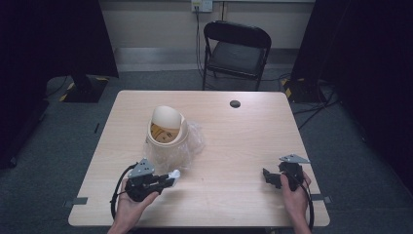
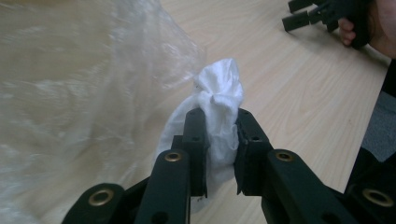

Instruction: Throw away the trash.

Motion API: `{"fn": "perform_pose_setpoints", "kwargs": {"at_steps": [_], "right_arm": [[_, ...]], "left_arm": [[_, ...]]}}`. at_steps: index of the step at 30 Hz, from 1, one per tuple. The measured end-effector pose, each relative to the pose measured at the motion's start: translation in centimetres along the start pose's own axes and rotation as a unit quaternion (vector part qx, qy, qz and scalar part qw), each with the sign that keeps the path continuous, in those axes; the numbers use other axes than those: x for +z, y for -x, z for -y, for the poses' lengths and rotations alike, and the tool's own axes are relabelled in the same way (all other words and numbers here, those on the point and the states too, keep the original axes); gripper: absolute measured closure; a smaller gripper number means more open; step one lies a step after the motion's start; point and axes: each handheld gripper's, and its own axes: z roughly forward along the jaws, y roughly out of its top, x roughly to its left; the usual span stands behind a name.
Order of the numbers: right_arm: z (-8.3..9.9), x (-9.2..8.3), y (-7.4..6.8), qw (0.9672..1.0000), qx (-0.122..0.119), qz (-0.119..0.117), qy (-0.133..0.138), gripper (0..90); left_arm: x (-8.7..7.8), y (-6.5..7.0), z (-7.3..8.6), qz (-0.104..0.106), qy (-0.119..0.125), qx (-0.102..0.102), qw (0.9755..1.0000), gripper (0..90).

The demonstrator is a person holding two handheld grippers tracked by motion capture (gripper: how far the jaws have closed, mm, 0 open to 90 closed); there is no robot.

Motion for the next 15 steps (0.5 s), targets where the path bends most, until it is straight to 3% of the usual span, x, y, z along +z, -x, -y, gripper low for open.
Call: {"fn": "perform_pose_setpoints", "kwargs": {"at_steps": [6,15], "right_arm": [[0.0,0.0,0.0,1.0,0.0,0.0,0.0,11.4],[0.0,0.0,0.0,1.0,0.0,0.0,0.0,11.4]], "left_arm": [[-2.0,-1.1,-1.5,-0.023,0.022,0.003,0.9995,77.4],[-3.1,-2.5,-4.2,-0.047,0.03,0.01,0.9984,77.4]]}}
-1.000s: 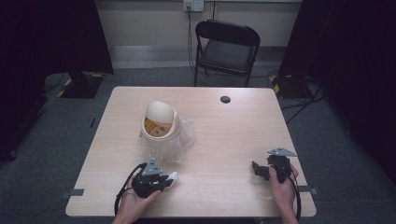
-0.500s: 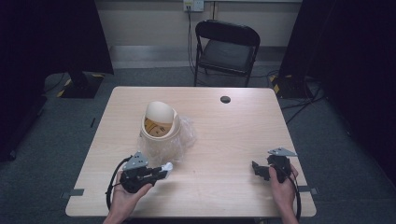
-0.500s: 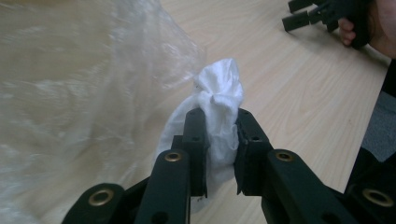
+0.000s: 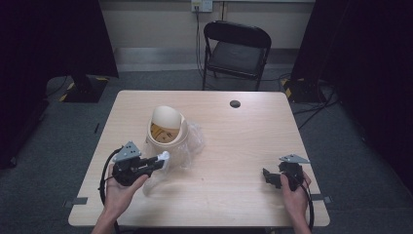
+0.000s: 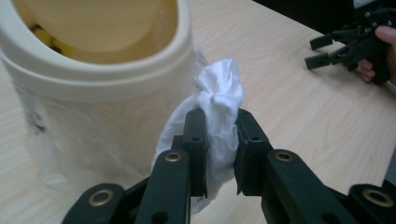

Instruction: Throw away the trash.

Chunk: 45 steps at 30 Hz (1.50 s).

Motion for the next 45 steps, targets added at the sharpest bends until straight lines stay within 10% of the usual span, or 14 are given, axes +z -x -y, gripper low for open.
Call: {"fn": "perform_pose_setpoints", "kwargs": {"at_steps": [20,45], "right_arm": [[0.0,0.0,0.0,1.0,0.0,0.0,0.0,11.4],[0.0,0.0,0.0,1.0,0.0,0.0,0.0,11.4]], "left_arm": [[1.3,-2.4,-4.1,-0.028,0.001,-0.011,0.9995,77.4],[4.3,-4.1,-6.2,-0.044,-0.062,-0.009,0.9971,77.4]]}}
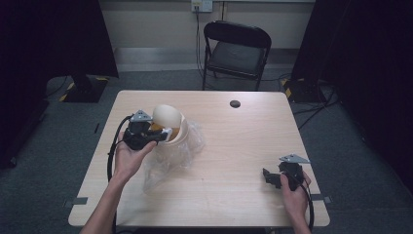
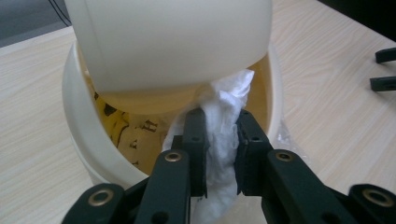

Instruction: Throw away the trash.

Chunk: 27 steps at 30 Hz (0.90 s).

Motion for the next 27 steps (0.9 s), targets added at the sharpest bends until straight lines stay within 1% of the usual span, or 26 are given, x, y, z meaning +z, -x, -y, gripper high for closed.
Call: {"fn": "perform_pose_setpoints", "kwargs": {"at_steps": [2,3,5,6,7,8,9,10,11,12,13,14,15,16,18,19,21,22,24,25,26,27], "right_arm": [[0.0,0.0,0.0,1.0,0.0,0.0,0.0,11.4],[0.0,0.0,0.0,1.0,0.0,0.0,0.0,11.4],[0.0,0.0,0.0,1.0,0.0,0.0,0.0,11.4],[0.0,0.0,0.0,1.0,0.0,0.0,0.0,11.4],[0.0,0.0,0.0,1.0,0.0,0.0,0.0,11.4],[0.0,0.0,0.0,1.0,0.0,0.0,0.0,11.4],[0.0,0.0,0.0,1.0,0.0,0.0,0.0,11.4],[0.0,0.0,0.0,1.0,0.0,0.0,0.0,11.4],[0.0,0.0,0.0,1.0,0.0,0.0,0.0,11.4],[0.0,0.0,0.0,1.0,0.0,0.0,0.0,11.4],[0.0,0.0,0.0,1.0,0.0,0.001,0.0,11.4],[0.0,0.0,0.0,1.0,0.0,0.0,0.0,11.4],[0.0,0.0,0.0,1.0,0.0,0.0,0.0,11.4],[0.0,0.0,0.0,1.0,0.0,0.0,0.0,11.4],[0.0,0.0,0.0,1.0,0.0,0.0,0.0,11.4],[0.0,0.0,0.0,1.0,0.0,0.0,0.0,11.4],[0.0,0.0,0.0,1.0,0.0,0.0,0.0,11.4],[0.0,0.0,0.0,1.0,0.0,0.0,0.0,11.4],[0.0,0.0,0.0,1.0,0.0,0.0,0.0,11.4],[0.0,0.0,0.0,1.0,0.0,0.0,0.0,11.4],[0.0,0.0,0.0,1.0,0.0,0.0,0.0,11.4],[0.0,0.0,0.0,1.0,0.0,0.0,0.0,11.4]], "left_arm": [[0.3,-0.2,0.0,0.001,-0.006,0.001,1.0,77.3],[0.5,-0.2,-0.1,-0.002,-0.01,-0.003,0.9999,77.4],[0.7,-0.1,-0.1,-0.009,-0.013,0.003,0.9999,77.4],[0.8,0.0,-0.1,-0.011,-0.012,0.0,0.9999,77.4],[0.9,0.0,-0.1,-0.011,-0.019,0.006,0.9998,77.3],[1.1,0.0,-0.1,-0.012,-0.019,0.003,0.9997,77.2],[1.2,0.0,-0.1,-0.012,-0.025,0.003,0.9996,77.2],[1.7,-0.1,-0.1,-0.011,-0.029,-0.002,0.9995,77.2],[1.7,-0.1,-0.1,-0.011,-0.029,-0.002,0.9995,77.0],[2.0,0.0,-0.1,-0.012,-0.035,-0.001,0.9993,77.0],[2.2,0.1,0.0,-0.014,-0.033,-0.009,0.9993,76.9],[2.2,0.1,-0.1,-0.016,-0.04,-0.01,0.999,76.9],[2.4,0.1,-0.1,-0.015,-0.039,-0.012,0.9991,76.7],[2.5,0.0,-0.2,-0.02,-0.045,-0.013,0.9987,76.3],[2.7,0.0,-0.2,-0.018,-0.045,-0.015,0.9987,74.9],[2.9,0.1,-0.2,-0.016,-0.049,-0.02,0.9984,74.9],[3.2,0.0,-0.4,-0.013,-0.059,-0.018,0.998,71.6],[3.3,0.1,-0.6,-0.018,-0.065,-0.017,0.9976,67.2],[3.4,0.2,-0.8,-0.022,-0.067,-0.019,0.9973,62.2],[3.5,0.2,-0.8,-0.023,-0.066,-0.019,0.9974,60.7],[3.4,0.2,-0.9,-0.024,-0.068,-0.015,0.9973,59.6],[3.4,0.2,-0.9,-0.024,-0.066,-0.019,0.9973,58.6]]}}
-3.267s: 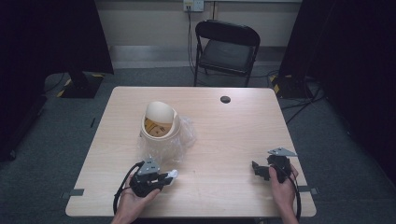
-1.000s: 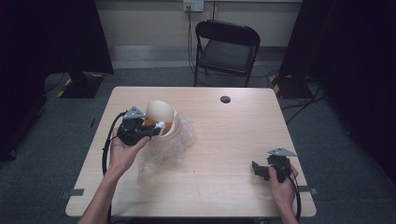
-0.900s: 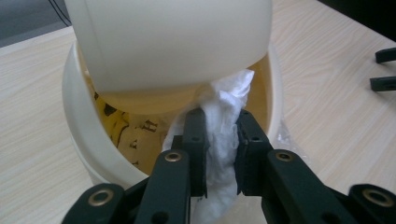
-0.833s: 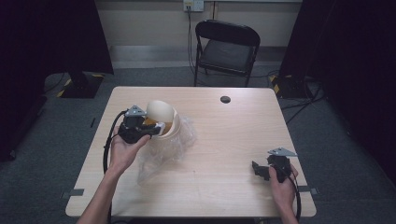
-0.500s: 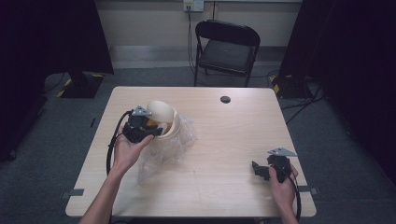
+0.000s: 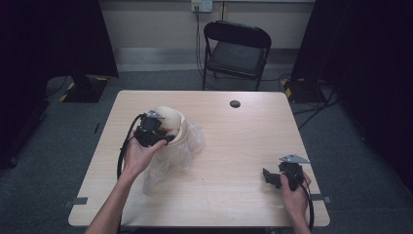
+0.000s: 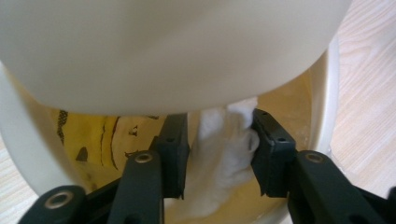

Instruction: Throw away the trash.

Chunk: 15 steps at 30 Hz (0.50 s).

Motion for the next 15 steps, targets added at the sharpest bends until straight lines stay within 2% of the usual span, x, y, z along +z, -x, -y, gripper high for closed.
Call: {"fn": "perform_pose_setpoints", "kwargs": {"at_steps": [1,4,7,15], "right_arm": [[0.0,0.0,0.0,1.0,0.0,0.0,0.0,11.4],[0.0,-0.01,0.0,1.0,0.0,0.0,-0.001,11.4],[0.0,-0.01,0.0,1.0,0.0,0.0,0.0,11.4],[0.0,0.0,0.0,1.0,0.0,0.0,0.0,11.4]], "left_arm": [[-0.18,-0.01,-0.12,0.0,0.0,-0.006,1.0,53.6],[-0.25,-0.03,-0.31,0.004,0.0,-0.01,0.9999,49.0],[-0.24,0.09,-0.5,-0.003,-0.008,-0.009,0.9999,47.6],[-0.75,0.17,-0.27,-0.005,0.011,-0.014,0.9998,45.0]]}}
